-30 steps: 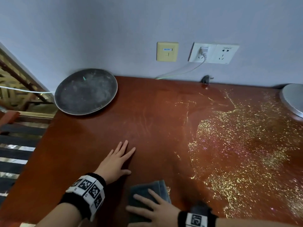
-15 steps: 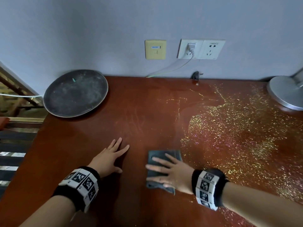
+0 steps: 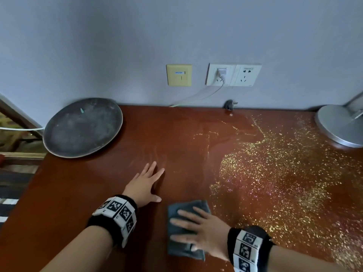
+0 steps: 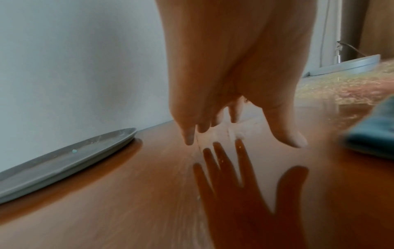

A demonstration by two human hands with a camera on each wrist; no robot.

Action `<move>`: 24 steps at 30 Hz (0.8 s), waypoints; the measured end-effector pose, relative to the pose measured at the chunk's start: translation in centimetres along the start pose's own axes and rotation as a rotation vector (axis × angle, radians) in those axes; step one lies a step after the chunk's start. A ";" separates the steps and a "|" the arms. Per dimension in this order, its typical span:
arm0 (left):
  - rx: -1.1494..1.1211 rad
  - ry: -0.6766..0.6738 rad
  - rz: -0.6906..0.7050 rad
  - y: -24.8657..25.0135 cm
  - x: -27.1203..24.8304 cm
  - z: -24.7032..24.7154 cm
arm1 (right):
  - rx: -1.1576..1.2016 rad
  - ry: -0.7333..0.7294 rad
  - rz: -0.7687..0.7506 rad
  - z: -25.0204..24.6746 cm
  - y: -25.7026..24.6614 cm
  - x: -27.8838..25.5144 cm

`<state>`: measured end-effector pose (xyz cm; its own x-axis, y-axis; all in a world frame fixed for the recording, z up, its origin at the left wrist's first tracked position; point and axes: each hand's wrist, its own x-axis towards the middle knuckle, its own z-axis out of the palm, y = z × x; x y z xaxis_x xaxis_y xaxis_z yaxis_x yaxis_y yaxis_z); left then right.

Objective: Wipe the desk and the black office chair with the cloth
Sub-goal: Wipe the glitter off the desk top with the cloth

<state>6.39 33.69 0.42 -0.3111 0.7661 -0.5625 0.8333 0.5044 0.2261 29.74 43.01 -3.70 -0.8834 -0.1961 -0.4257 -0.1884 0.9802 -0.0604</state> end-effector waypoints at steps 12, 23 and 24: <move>-0.112 0.079 -0.191 2.4 5.1 -3.5 | 0.144 -0.128 -0.118 -5.1 8.4 3.4; -0.225 0.167 -0.241 0.3 7.0 -6.3 | 0.197 -0.106 0.114 -6.6 13.5 6.1; -0.238 0.172 -0.234 0.5 7.3 -6.5 | 0.204 -0.108 0.032 -6.5 11.9 6.8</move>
<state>1.54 42.13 1.57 -0.5698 0.6645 -0.4835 0.6073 0.7368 0.2971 18.72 53.18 -1.40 -0.8344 -0.1716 -0.5238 -0.0608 0.9732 -0.2219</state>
